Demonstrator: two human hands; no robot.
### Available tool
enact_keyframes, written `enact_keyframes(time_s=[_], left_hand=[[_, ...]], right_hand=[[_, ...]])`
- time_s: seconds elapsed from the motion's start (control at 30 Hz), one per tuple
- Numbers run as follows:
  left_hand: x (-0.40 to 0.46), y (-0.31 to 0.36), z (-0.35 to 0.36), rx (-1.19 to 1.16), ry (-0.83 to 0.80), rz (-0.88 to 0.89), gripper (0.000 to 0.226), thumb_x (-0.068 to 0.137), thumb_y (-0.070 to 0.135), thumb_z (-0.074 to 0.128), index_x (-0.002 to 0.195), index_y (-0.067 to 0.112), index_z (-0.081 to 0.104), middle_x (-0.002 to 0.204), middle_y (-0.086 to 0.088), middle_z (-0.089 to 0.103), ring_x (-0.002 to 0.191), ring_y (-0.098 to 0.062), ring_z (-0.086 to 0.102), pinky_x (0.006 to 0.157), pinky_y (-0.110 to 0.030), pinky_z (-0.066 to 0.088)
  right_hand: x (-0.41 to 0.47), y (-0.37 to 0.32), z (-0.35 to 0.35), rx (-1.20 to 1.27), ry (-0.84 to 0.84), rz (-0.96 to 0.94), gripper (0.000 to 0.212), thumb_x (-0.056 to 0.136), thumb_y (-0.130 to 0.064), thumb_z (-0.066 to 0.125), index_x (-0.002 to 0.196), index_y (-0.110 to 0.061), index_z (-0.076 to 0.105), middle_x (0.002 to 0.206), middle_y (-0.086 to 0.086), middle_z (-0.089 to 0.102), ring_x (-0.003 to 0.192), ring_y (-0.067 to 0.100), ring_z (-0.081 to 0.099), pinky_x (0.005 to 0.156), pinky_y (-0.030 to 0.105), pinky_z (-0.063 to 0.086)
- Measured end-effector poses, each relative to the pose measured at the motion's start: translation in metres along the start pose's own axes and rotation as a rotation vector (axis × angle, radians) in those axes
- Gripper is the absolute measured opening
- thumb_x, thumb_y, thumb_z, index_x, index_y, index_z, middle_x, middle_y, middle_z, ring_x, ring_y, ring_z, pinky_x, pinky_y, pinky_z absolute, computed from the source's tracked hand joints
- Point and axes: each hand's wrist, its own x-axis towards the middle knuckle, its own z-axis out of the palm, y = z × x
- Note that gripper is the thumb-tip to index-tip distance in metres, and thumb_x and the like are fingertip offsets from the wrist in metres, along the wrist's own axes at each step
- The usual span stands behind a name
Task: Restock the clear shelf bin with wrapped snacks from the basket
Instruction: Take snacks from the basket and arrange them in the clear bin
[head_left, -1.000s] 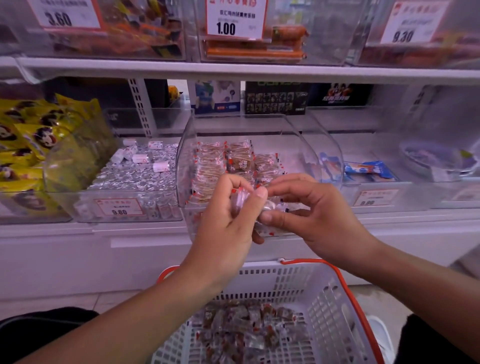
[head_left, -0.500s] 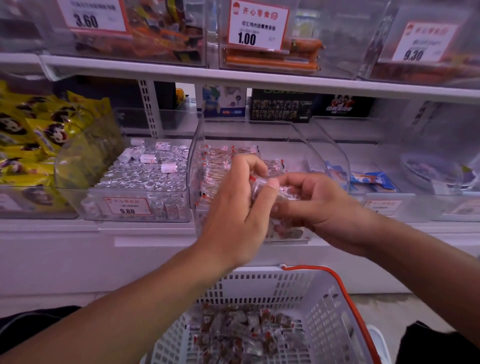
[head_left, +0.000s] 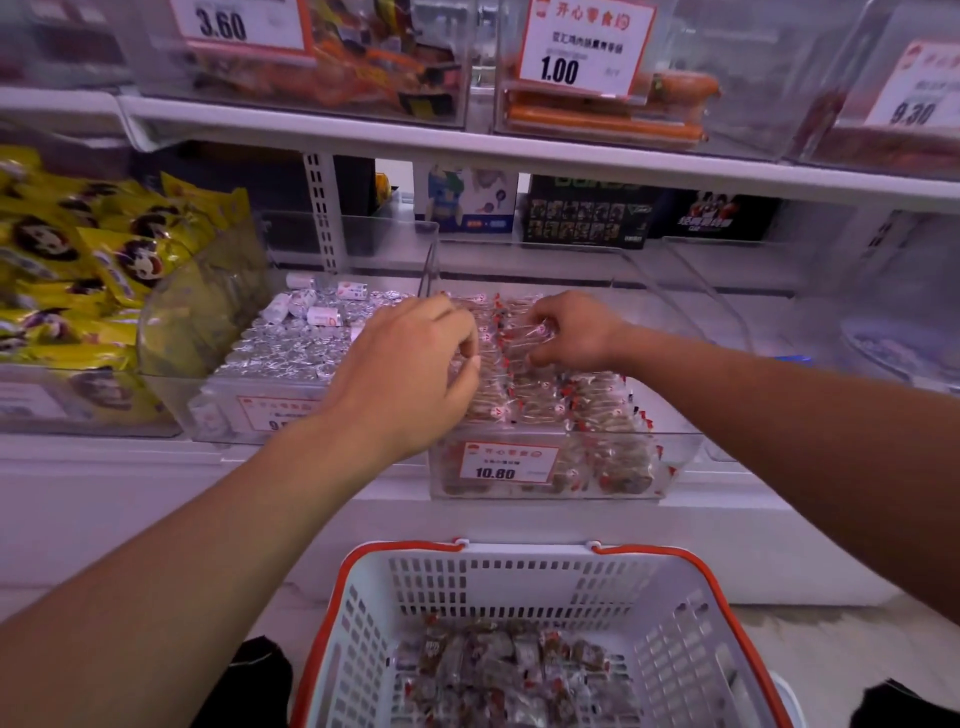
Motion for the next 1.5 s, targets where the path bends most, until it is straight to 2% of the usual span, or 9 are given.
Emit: enact_keyframes(time_s=[0.23, 0.47, 0.63, 0.83, 1.03, 1.17, 1.3, 1.4, 1.5], left_hand=[[-0.011, -0.007, 0.004, 0.102, -0.053, 0.04, 0.008, 0.091, 0.034, 0.055, 0.095, 0.027, 0.057, 0.103, 0.009, 0.053, 0.1, -0.014, 0.047, 0.088, -0.033, 0.035], [-0.018, -0.001, 0.006, 0.076, -0.069, 0.031, 0.009, 0.092, 0.034, 0.056, 0.097, 0.028, 0.057, 0.106, 0.01, 0.055, 0.103, -0.013, 0.047, 0.092, -0.034, 0.037], [-0.018, -0.003, 0.007, 0.12, -0.06, 0.057, 0.014, 0.093, 0.036, 0.052, 0.099, 0.026, 0.059, 0.106, 0.009, 0.056, 0.104, -0.015, 0.049, 0.094, -0.034, 0.037], [-0.015, -0.003, 0.007, 0.128, -0.021, 0.121, 0.013, 0.091, 0.03, 0.055, 0.095, 0.02, 0.063, 0.099, 0.004, 0.061, 0.097, -0.018, 0.052, 0.1, -0.033, 0.034], [-0.026, 0.02, 0.006, -0.006, 0.149, 0.33, 0.017, 0.09, 0.02, 0.062, 0.075, 0.013, 0.062, 0.072, 0.0, 0.06, 0.071, -0.02, 0.05, 0.068, -0.034, 0.043], [-0.049, 0.032, 0.023, -0.11, 0.166, 0.491, 0.032, 0.089, 0.021, 0.064, 0.06, 0.017, 0.053, 0.055, -0.001, 0.054, 0.052, -0.022, 0.05, 0.05, -0.03, 0.04], [-0.087, 0.039, 0.061, -0.029, -0.227, 0.466, 0.03, 0.088, 0.027, 0.063, 0.062, 0.021, 0.051, 0.058, -0.002, 0.058, 0.055, -0.024, 0.058, 0.049, -0.03, 0.04], [-0.127, 0.023, 0.101, 0.196, -1.005, 0.153, 0.023, 0.094, 0.043, 0.054, 0.096, 0.022, 0.064, 0.1, -0.003, 0.067, 0.094, -0.027, 0.064, 0.071, -0.034, 0.048], [-0.178, 0.001, 0.137, 0.273, -1.555, -0.187, 0.054, 0.097, 0.048, 0.055, 0.138, 0.013, 0.052, 0.142, -0.009, 0.052, 0.123, -0.029, 0.054, 0.102, -0.04, 0.045]], right_hand=[[-0.005, 0.008, 0.014, -0.184, -0.009, -0.009, 0.08, 0.083, -0.028, 0.077, 0.149, -0.022, 0.032, 0.149, 0.019, 0.031, 0.125, 0.036, 0.05, 0.109, 0.036, 0.039], [-0.002, -0.002, 0.024, 0.156, -0.034, 0.044, 0.052, 0.088, 0.0, 0.059, 0.134, -0.015, 0.042, 0.128, 0.017, 0.053, 0.111, 0.032, 0.059, 0.092, 0.044, 0.054], [0.006, 0.005, 0.023, -0.216, -0.14, 0.051, 0.075, 0.099, -0.03, 0.056, 0.157, -0.029, 0.009, 0.164, 0.014, -0.009, 0.15, 0.039, 0.003, 0.122, 0.049, 0.014], [-0.007, 0.001, 0.003, -0.199, -0.06, -0.047, 0.075, 0.097, -0.032, 0.059, 0.157, -0.025, 0.015, 0.165, 0.011, -0.002, 0.152, 0.03, 0.001, 0.123, 0.039, 0.01], [-0.068, -0.016, -0.003, 0.034, 0.555, -0.296, 0.024, 0.095, -0.022, 0.059, 0.118, -0.017, 0.066, 0.119, 0.002, 0.065, 0.108, 0.015, 0.06, 0.096, 0.032, 0.049], [-0.139, -0.016, 0.045, 0.275, 0.962, -0.427, 0.01, 0.093, -0.021, 0.059, 0.089, -0.019, 0.068, 0.066, -0.016, 0.052, 0.059, 0.001, 0.047, 0.058, 0.013, 0.038], [-0.168, 0.005, 0.137, 0.338, 0.723, -0.242, 0.017, 0.096, -0.026, 0.055, 0.09, -0.015, 0.068, 0.058, -0.011, 0.049, 0.051, 0.014, 0.051, 0.051, 0.028, 0.037], [-0.188, 0.042, 0.21, 0.253, 0.166, -0.038, 0.019, 0.098, -0.03, 0.053, 0.103, -0.019, 0.067, 0.073, -0.001, 0.065, 0.071, 0.025, 0.065, 0.062, 0.034, 0.048], [-0.224, 0.089, 0.267, 0.084, -0.499, 0.171, 0.043, 0.096, -0.032, 0.058, 0.135, -0.016, 0.053, 0.128, 0.013, 0.061, 0.118, 0.031, 0.058, 0.092, 0.033, 0.048]])
